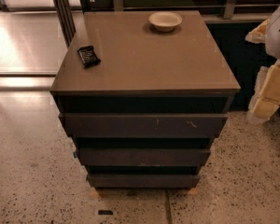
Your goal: Open bottom drawer
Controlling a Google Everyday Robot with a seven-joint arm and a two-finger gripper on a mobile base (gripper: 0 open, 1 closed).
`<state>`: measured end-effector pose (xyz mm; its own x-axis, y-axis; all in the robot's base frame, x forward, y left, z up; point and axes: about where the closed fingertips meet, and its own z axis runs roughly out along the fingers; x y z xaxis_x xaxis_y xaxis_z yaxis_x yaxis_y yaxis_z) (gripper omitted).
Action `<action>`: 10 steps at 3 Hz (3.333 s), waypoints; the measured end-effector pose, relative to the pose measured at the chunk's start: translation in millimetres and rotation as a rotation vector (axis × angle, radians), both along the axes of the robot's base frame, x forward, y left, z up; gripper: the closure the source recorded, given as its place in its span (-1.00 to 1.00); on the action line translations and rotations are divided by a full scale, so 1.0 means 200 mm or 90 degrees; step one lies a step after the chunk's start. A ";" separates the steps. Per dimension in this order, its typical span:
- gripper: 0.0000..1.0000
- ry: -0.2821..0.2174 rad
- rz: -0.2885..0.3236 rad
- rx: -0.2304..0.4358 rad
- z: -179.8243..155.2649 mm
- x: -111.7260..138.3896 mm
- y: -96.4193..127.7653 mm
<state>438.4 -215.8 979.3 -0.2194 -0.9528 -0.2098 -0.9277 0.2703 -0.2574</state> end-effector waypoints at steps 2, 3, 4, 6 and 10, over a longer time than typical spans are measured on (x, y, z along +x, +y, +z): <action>-1.00 -0.020 -0.007 0.020 -0.06 -0.01 -0.01; -1.00 -0.038 -0.052 0.129 -0.34 -0.19 0.00; -1.00 0.004 -0.093 0.240 -0.79 -0.25 0.07; -0.23 0.022 -0.124 0.262 -1.04 -0.28 0.08; 1.00 -0.019 -0.211 0.320 -1.34 -0.36 0.10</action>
Offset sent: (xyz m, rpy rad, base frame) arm -0.0183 -0.0174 -0.0753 0.2067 -0.1909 -0.0683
